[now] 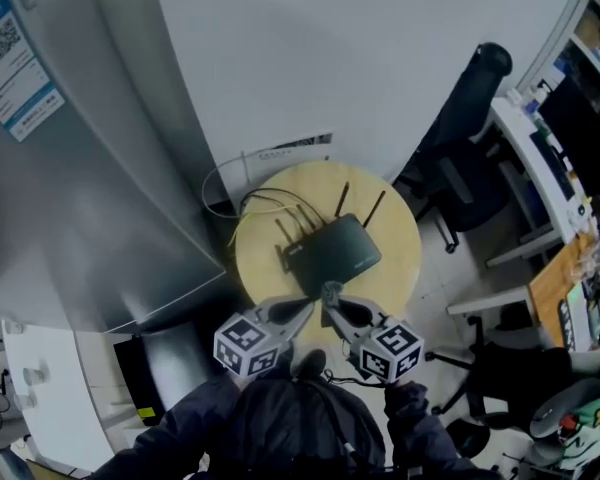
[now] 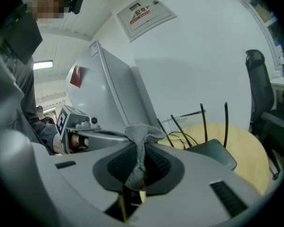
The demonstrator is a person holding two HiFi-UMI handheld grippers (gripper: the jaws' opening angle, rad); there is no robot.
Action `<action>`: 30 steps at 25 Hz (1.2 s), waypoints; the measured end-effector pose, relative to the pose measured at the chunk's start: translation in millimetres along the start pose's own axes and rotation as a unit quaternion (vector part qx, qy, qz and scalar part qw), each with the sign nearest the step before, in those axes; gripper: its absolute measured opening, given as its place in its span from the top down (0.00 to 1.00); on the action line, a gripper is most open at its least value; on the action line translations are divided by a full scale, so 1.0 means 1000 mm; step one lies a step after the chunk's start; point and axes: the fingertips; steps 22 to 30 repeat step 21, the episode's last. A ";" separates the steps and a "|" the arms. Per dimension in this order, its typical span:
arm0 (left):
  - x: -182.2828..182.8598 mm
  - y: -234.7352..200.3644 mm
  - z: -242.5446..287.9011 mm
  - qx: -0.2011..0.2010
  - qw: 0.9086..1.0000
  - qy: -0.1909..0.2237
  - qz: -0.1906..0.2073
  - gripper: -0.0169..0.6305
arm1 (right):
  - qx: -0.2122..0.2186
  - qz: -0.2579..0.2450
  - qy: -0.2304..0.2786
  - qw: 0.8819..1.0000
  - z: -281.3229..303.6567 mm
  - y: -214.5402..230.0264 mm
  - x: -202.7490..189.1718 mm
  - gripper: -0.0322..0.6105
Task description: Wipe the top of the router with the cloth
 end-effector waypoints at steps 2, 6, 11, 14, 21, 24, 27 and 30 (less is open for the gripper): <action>-0.001 0.004 0.000 -0.006 1.000 -0.002 0.002 0.99 | -0.008 0.002 0.008 1.000 -0.006 -0.002 0.004 0.85; -0.002 0.011 -0.002 -0.015 1.000 -0.003 0.002 0.99 | -0.020 0.003 0.014 1.000 -0.016 -0.003 0.007 0.85; -0.002 0.015 -0.003 -0.024 1.000 -0.006 0.005 0.99 | -0.029 0.002 0.020 0.999 -0.023 -0.004 0.006 0.85; 0.000 0.017 -0.003 -0.028 1.000 -0.005 0.008 0.99 | -0.032 0.007 0.023 0.999 -0.026 -0.006 0.006 0.85; 0.001 0.018 -0.005 -0.032 0.999 -0.004 0.007 0.99 | -0.033 0.013 0.024 0.999 -0.026 -0.012 0.006 0.85; 0.001 0.018 -0.005 -0.032 0.999 -0.004 0.007 0.99 | -0.033 0.013 0.024 0.999 -0.026 -0.012 0.006 0.85; 0.001 0.018 -0.005 -0.032 0.999 -0.004 0.007 0.99 | -0.033 0.013 0.024 0.999 -0.026 -0.012 0.006 0.85; 0.001 0.018 -0.005 -0.032 0.999 -0.004 0.007 0.99 | -0.033 0.013 0.024 0.999 -0.026 -0.012 0.006 0.85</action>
Point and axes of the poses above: the fingertips, and each gripper's own axes: z forward along the fingers, y to its right, x out of its top, and after that the axes turned 9 degrees about y, right-handed
